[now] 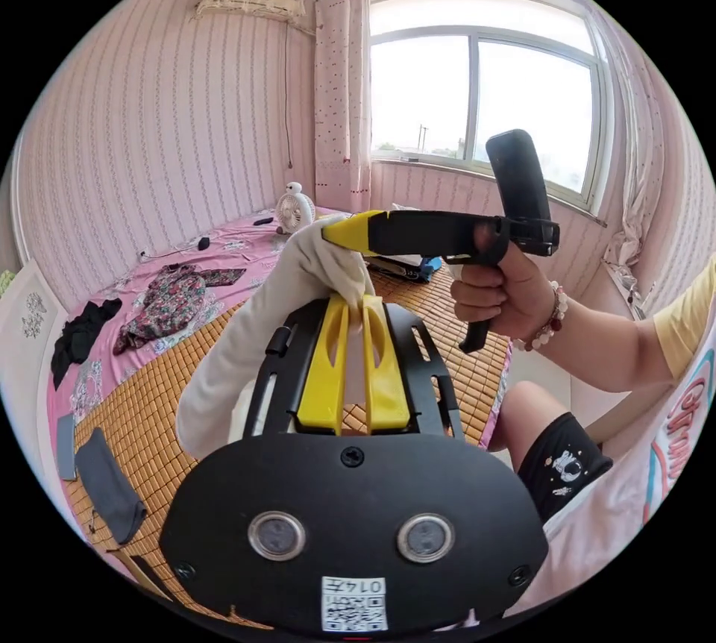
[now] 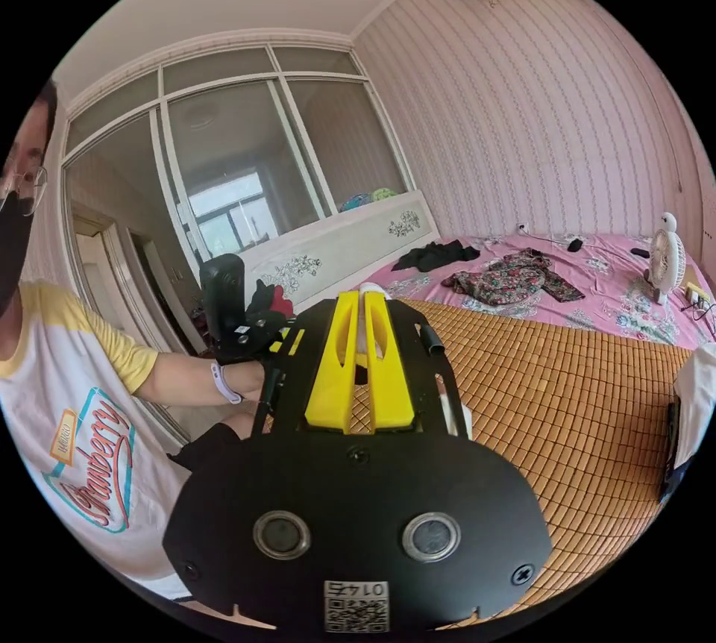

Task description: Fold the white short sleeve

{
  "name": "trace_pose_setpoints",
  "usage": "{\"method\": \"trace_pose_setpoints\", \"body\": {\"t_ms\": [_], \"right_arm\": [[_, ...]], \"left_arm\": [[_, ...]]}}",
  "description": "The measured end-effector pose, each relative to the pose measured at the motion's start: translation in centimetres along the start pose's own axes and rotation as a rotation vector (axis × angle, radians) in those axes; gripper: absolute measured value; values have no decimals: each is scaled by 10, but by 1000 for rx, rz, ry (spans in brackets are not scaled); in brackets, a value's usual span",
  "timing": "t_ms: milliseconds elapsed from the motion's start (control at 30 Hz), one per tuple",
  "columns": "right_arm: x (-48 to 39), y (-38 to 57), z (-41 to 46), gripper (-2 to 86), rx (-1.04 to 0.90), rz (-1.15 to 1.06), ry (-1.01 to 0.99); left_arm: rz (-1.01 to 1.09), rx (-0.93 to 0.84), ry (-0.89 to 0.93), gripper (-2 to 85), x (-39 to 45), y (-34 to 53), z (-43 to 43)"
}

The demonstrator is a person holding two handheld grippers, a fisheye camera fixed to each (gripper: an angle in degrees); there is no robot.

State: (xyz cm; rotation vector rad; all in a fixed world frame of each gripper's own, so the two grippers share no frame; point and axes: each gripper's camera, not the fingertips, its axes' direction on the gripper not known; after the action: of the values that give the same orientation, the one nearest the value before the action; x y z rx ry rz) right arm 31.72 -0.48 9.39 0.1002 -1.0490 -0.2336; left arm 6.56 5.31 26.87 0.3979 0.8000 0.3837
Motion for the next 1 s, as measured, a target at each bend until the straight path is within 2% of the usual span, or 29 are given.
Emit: {"method": "trace_pose_setpoints", "body": {"t_ms": [100,200,267,300,400,467,567,700,833,1000], "right_arm": [[-12,31,10,9,-119,27,67],[5,93,38,16,-413,163,199],[12,144,56,23,-640,265,366],[10,152,59,25,-671,269,375],[-15,166,77,39,-661,253,306],[-37,170,113,54,-703,219,188],[-66,180,168,73,-816,127,60],[-80,203,215,70,-959,25,126],[-69,199,209,31,-939,86,146],[-48,184,153,9,-780,236,67]], "left_arm": [[-128,-70,79,44,-4,40,-6],[-326,-141,245,51,-11,108,-9],[-410,-189,240,52,-13,151,-17],[-454,-223,179,52,-14,177,-26],[-563,-259,-5,51,-23,220,-52],[-631,-259,-71,49,-32,231,-63],[-665,-253,-79,46,-39,231,-69],[-554,-333,-48,54,-28,211,-45],[-503,-422,-40,70,-19,196,-13],[-497,-502,-66,81,-11,174,19]]}}
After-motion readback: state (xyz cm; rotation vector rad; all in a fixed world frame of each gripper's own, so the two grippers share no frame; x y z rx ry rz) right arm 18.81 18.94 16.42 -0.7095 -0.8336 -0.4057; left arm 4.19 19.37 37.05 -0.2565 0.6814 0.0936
